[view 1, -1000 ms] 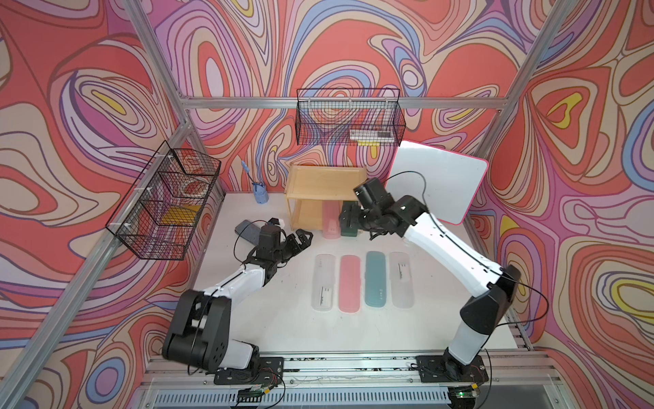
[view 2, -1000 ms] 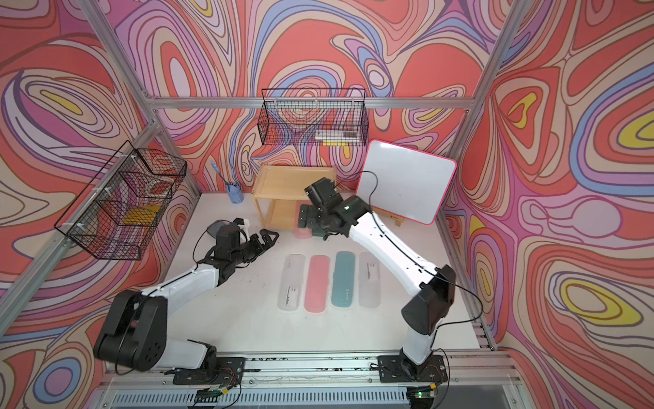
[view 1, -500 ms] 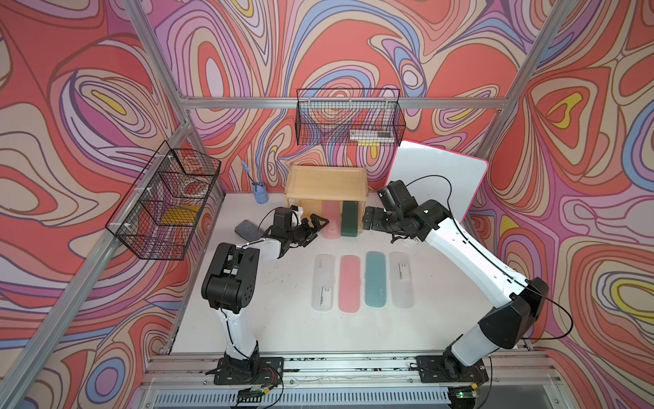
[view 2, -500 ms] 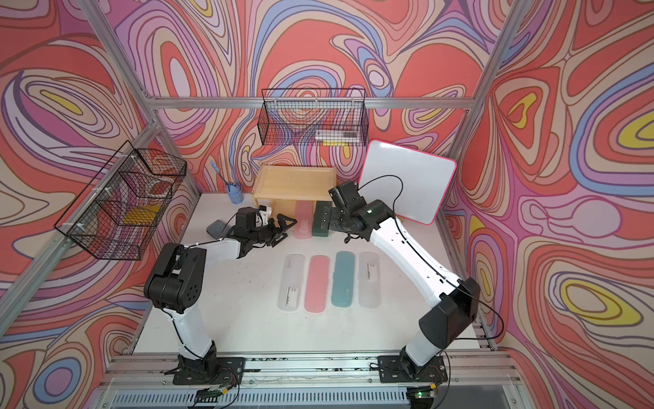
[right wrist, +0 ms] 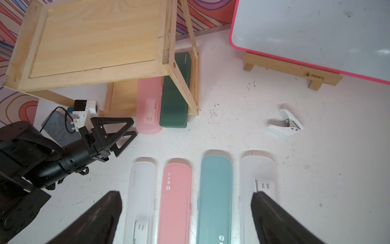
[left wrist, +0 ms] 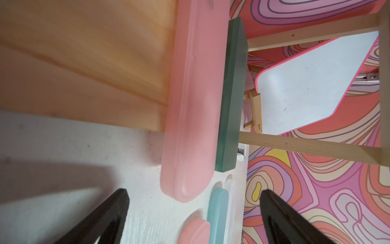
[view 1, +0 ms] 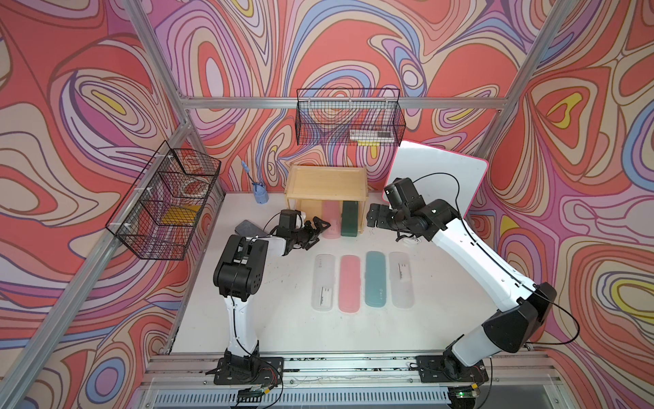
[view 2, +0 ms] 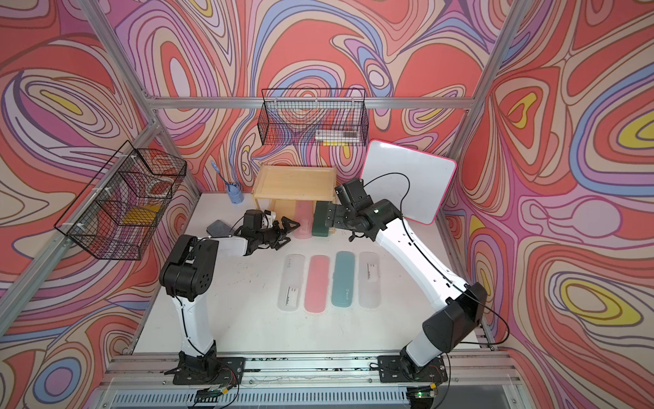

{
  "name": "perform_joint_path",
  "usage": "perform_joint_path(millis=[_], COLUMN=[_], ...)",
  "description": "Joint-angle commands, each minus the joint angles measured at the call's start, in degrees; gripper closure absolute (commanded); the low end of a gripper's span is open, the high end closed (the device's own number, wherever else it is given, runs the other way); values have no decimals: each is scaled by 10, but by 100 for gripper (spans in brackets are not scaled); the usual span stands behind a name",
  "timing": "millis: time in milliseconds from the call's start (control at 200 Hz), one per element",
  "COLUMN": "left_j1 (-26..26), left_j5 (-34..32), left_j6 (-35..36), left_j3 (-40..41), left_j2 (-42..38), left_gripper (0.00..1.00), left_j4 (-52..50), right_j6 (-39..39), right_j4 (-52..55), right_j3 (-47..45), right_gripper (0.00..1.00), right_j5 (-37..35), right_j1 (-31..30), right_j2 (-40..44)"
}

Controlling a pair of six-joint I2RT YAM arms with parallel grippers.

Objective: Remove the pencil cases from the shelf
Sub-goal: Pick up the pencil case from the shelf.

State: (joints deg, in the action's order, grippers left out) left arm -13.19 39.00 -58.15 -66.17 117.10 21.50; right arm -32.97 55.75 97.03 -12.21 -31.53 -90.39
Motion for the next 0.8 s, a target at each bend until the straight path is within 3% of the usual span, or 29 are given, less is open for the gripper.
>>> perform_joint_path(millis=[0, 611, 796], left_j1=[-14, -22, -24], left_j5=[-14, -27, -31], left_j6=[6, -60, -79], left_j3=[-26, -27, -20], left_j2=[15, 76, 90], left_gripper=[2, 8, 16], left_j4=[-24, 58, 91], right_j6=[9, 13, 14], right_j4=[-4, -1, 1], right_j3=[-5, -7, -10], right_gripper=[2, 2, 2], right_j5=[-4, -2, -3], right_j1=[6, 13, 14], right_j2=[15, 23, 24])
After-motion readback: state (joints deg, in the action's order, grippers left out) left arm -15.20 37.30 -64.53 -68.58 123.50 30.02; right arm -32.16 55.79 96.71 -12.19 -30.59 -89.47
